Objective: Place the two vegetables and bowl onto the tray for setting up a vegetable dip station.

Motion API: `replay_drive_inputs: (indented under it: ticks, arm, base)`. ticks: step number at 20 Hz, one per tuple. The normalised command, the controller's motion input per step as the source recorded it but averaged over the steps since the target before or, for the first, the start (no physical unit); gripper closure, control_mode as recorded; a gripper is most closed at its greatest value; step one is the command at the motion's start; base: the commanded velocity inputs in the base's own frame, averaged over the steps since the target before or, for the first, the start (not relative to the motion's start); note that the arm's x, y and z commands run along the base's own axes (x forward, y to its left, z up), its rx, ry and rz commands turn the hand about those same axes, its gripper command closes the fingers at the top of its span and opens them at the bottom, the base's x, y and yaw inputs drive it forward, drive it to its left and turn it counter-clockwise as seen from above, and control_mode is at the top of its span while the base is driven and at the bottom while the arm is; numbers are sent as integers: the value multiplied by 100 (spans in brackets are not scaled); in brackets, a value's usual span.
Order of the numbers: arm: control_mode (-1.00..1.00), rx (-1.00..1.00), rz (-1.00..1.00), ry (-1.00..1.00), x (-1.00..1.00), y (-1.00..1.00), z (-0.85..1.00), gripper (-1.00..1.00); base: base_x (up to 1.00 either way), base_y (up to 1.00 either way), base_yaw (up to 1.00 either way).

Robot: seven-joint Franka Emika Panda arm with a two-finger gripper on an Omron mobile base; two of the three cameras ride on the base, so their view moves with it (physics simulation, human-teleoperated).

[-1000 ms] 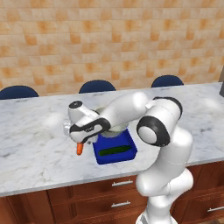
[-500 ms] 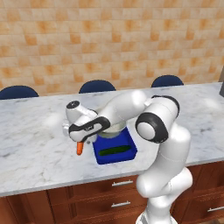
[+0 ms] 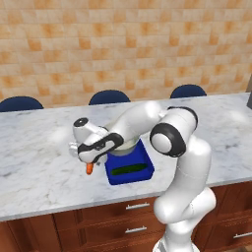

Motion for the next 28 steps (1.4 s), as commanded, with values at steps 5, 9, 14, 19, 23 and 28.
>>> replay_drive_inputs:
  ticks: [5, 9, 14, 19, 23, 28]
  arm:
    - [-100, 0, 2, 7, 0, 1, -38, -100]
    - [-100, 0, 3, 4, 0, 2, -33, 100]
    - [-100, 0, 0, 0, -5, -2, -7, 100]
    - [-100, 0, -1, 0, -11, -4, 1, 100]
    - [-100, 0, -7, -5, -34, -2, 48, 100]
    - [-100, 0, -22, -3, -36, -12, 79, 100]
  base:
    - [0, 0, 0]
    - [0, 0, 0]
    - [0, 0, 0]
    - [0, 0, 0]
    - [0, 0, 0]
    - [0, 0, 0]
